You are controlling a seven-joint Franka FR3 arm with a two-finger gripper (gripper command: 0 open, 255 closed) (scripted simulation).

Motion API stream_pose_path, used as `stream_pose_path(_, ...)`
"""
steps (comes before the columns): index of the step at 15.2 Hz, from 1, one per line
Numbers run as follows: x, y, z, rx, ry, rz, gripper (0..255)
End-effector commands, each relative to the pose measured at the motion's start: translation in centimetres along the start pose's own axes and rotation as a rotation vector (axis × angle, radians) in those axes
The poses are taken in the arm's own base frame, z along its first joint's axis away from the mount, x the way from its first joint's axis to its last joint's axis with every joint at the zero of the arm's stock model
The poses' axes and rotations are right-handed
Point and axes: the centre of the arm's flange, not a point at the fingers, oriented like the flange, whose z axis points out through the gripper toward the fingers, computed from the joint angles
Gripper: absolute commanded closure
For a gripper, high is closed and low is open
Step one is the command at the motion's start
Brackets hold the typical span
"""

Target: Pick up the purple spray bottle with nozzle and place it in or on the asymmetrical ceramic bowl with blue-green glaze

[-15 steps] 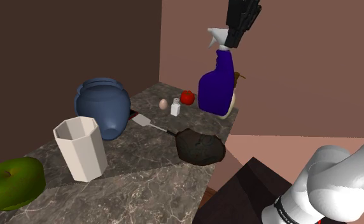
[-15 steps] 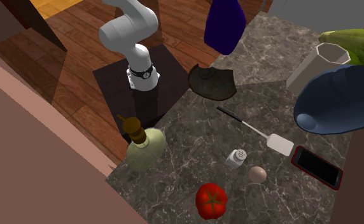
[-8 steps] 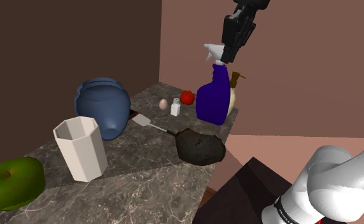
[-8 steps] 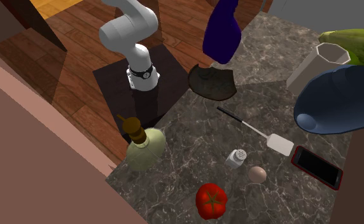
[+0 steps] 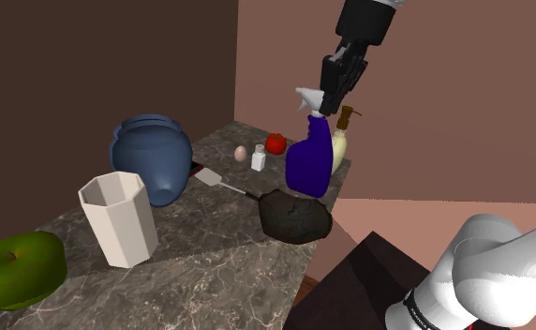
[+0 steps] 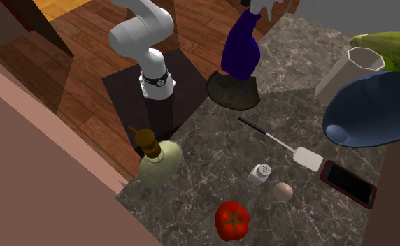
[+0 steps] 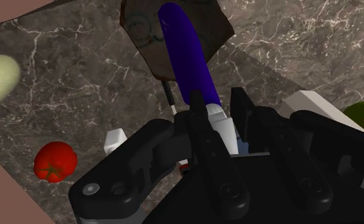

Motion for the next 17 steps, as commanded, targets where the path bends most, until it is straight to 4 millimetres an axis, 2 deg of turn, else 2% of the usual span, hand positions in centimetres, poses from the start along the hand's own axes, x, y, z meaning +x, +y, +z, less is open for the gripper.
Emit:
stream_pose_path(1,-0.1,0.2,1.0,0.0,0.001,0.0,255)
stream_pose_path(11,-0.6,0.6,6.3,0.0,0.001,0.0,255)
stream_pose_path(17,-0.6,0.6,6.3,0.0,0.001,0.0,255)
